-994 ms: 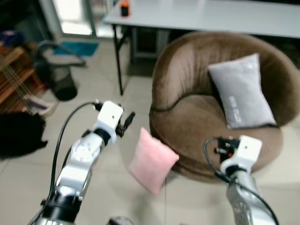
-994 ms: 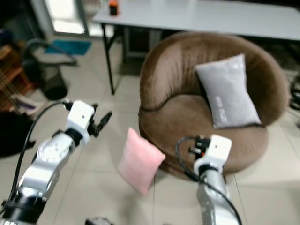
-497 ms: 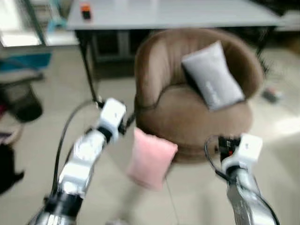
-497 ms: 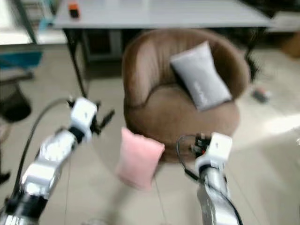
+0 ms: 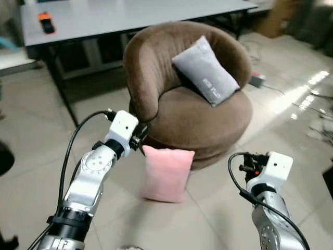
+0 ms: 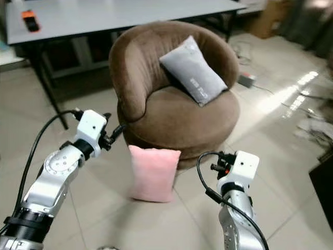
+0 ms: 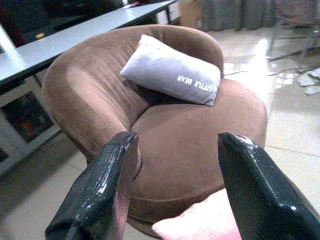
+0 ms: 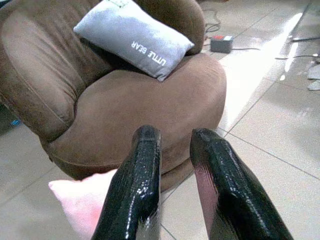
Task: Move the pillow to the sofa from floor
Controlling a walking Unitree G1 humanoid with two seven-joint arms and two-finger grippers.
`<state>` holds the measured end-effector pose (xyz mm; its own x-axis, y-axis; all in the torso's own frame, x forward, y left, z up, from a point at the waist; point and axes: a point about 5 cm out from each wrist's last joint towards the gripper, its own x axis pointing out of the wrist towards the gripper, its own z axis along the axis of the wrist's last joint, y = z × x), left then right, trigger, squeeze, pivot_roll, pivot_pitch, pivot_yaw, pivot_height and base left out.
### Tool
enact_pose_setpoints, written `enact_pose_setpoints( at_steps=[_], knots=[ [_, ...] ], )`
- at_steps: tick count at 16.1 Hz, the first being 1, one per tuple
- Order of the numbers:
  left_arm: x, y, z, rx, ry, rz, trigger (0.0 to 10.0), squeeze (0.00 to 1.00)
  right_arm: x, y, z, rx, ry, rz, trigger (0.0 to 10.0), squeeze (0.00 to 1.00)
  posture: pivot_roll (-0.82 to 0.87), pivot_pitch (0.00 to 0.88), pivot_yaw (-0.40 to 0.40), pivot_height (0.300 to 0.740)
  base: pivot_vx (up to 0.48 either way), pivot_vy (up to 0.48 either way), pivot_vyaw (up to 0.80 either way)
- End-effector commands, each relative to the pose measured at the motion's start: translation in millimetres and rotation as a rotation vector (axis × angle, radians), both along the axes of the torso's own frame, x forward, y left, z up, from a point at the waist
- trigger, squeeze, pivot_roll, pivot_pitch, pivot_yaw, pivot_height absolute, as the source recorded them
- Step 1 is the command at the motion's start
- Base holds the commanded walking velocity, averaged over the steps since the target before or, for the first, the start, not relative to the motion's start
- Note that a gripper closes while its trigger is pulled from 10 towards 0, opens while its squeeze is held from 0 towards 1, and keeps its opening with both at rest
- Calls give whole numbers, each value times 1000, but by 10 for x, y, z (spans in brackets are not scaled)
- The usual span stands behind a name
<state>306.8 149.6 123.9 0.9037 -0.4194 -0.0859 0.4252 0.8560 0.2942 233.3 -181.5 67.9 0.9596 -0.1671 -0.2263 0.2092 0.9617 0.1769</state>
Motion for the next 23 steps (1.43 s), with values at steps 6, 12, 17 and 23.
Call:
enact_pose_setpoints(
  at_steps=[6,12,17,23],
  knots=[
    [-67,-18,-155,-37,50,38,10000,0,-21,-107,93,-143,-16,77,10000,0,48,26,-28,740,0,447,-216],
    [-262,112,-297,-60,86,146,10000,0,-68,-537,182,-249,1,93,10000,0,59,26,-84,740,0,448,0],
    [-246,156,-275,-45,83,150,10000,0,-98,-373,147,-185,-6,74,10000,0,63,23,-71,740,0,459,-480],
    [-106,74,-201,-37,66,97,10000,0,-236,-317,126,-140,-8,-7,10000,0,45,16,-39,740,0,467,-800]
  ],
)
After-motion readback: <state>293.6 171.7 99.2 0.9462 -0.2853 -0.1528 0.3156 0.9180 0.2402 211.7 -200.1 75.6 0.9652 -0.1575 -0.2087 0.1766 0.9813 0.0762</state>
